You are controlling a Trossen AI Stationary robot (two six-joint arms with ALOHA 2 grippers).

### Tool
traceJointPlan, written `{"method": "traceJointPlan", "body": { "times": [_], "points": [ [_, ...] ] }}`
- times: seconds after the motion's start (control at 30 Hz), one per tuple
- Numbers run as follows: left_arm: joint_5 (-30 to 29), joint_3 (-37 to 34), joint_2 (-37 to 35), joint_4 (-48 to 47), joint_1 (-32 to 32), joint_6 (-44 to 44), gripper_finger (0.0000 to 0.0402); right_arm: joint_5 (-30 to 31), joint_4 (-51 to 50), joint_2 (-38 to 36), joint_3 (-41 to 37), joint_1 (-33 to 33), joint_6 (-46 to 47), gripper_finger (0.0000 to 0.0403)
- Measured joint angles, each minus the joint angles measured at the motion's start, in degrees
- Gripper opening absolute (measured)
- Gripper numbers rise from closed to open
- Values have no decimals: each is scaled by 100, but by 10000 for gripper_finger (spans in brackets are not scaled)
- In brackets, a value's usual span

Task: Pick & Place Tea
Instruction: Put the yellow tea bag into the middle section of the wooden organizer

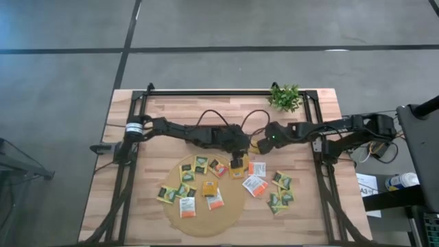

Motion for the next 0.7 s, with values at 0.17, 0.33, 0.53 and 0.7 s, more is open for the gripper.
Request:
{"method": "traceJointPlan", "body": {
  "times": [0.17,0.33,0.53,0.7],
  "points": [
    [-4,246,235,27,-54,60,128,-7,130,-18,-33,-311,-181,185],
    [-19,397,415,-27,-52,51,128,-304,717,289,-132,-538,-209,184],
    [-21,344,432,-117,-54,13,128,-873,1110,866,-117,-566,-230,175],
    [-39,340,436,-204,-52,-54,128,-1198,1133,683,-135,-547,-226,162]
  ]
}}
